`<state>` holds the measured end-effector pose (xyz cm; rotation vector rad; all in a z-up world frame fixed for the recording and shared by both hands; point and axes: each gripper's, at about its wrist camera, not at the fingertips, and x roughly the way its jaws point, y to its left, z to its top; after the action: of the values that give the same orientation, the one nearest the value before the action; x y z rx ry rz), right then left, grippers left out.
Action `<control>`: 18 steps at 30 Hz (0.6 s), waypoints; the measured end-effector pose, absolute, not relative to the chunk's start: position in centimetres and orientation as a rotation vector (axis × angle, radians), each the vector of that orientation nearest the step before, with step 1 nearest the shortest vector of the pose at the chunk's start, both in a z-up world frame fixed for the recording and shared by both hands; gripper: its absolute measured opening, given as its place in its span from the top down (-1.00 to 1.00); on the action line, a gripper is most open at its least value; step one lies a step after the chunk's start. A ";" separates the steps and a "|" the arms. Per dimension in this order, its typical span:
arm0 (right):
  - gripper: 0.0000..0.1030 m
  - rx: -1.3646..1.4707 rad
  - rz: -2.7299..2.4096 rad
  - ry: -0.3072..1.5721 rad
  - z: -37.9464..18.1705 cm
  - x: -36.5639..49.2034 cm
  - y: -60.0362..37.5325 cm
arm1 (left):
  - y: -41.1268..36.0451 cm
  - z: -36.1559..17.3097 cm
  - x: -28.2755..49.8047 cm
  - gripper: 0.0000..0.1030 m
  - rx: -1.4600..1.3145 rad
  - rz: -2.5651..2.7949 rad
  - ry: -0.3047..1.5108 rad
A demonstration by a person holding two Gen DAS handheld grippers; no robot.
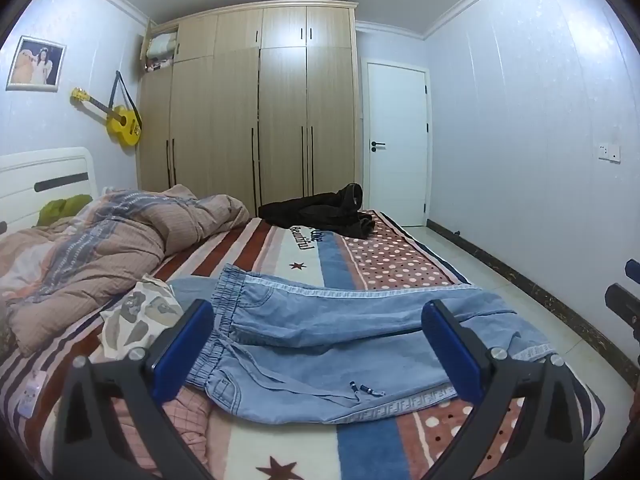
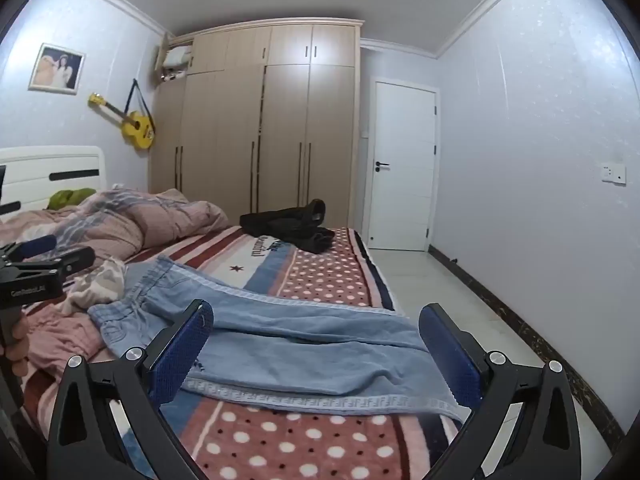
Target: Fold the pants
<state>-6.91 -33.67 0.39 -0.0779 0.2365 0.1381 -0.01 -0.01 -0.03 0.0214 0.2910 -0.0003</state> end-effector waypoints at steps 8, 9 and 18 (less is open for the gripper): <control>-0.99 -0.085 0.148 0.243 0.5 -7.6 -32.3 | -0.2 -0.8 0.4 -0.99 0.020 -0.001 0.309; -0.99 -0.067 0.157 0.257 0.2 -7.2 -32.7 | -0.1 -1.0 0.2 -0.99 0.017 -0.005 0.307; -0.99 -0.013 0.164 0.268 0.1 -7.4 -33.7 | 0.2 -0.7 -0.4 -0.99 0.009 -0.014 0.320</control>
<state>-7.38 -33.74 0.06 -0.0127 0.2681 0.1641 -0.43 0.24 -0.72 0.0086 0.3204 -0.0137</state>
